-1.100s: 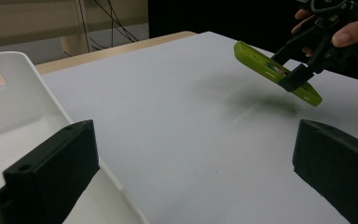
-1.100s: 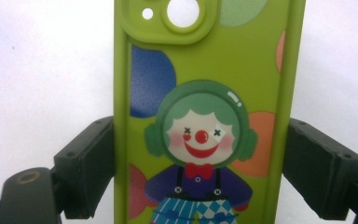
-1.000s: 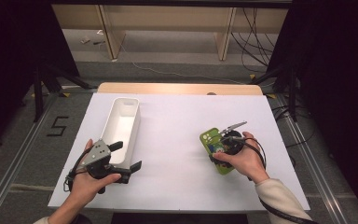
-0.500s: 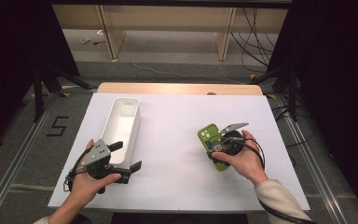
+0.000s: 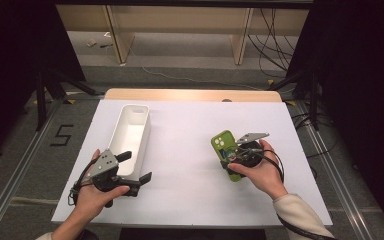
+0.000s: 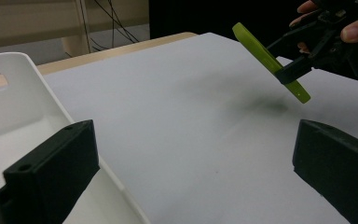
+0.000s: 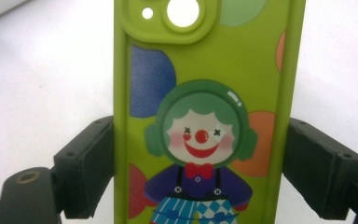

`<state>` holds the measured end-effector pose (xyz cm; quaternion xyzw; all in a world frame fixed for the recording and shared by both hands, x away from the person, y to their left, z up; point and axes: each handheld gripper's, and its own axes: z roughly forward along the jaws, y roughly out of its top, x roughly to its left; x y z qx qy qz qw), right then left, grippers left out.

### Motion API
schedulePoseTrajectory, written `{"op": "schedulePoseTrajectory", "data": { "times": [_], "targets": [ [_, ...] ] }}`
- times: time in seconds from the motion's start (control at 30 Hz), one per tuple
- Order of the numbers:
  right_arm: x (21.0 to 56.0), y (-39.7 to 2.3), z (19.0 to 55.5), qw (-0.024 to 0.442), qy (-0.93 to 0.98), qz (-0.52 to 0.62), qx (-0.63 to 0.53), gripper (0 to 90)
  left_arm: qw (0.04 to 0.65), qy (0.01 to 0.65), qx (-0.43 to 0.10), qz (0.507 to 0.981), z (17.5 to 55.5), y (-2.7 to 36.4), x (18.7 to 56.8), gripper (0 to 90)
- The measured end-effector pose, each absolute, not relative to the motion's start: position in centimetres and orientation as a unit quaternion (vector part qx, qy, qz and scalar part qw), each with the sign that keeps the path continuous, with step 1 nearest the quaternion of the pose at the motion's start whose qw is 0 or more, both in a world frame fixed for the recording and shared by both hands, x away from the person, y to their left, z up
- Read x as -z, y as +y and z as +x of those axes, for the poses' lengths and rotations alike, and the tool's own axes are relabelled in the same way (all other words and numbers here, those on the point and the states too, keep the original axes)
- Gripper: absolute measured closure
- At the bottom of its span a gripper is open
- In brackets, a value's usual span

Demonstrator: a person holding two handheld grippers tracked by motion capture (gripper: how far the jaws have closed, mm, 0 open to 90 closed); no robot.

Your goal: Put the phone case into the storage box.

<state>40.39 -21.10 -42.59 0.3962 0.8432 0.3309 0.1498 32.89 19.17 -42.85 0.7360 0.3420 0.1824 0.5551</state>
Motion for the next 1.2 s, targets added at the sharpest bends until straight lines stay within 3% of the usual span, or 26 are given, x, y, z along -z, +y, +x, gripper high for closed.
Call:
{"op": "schedulePoseTrajectory", "data": {
  "times": [0.63,1.2],
  "targets": [
    [42.5,-19.8,39.3,0.161,0.833,0.358,-0.39,17.0,0.566,0.338,-0.187,0.729,34.2,16.9,41.1,1.2],
    [42.4,-19.2,38.8,0.167,0.821,0.347,-0.421,17.0,0.556,0.318,-0.149,0.753,37.7,10.2,39.5,7.2]
  ]
}}
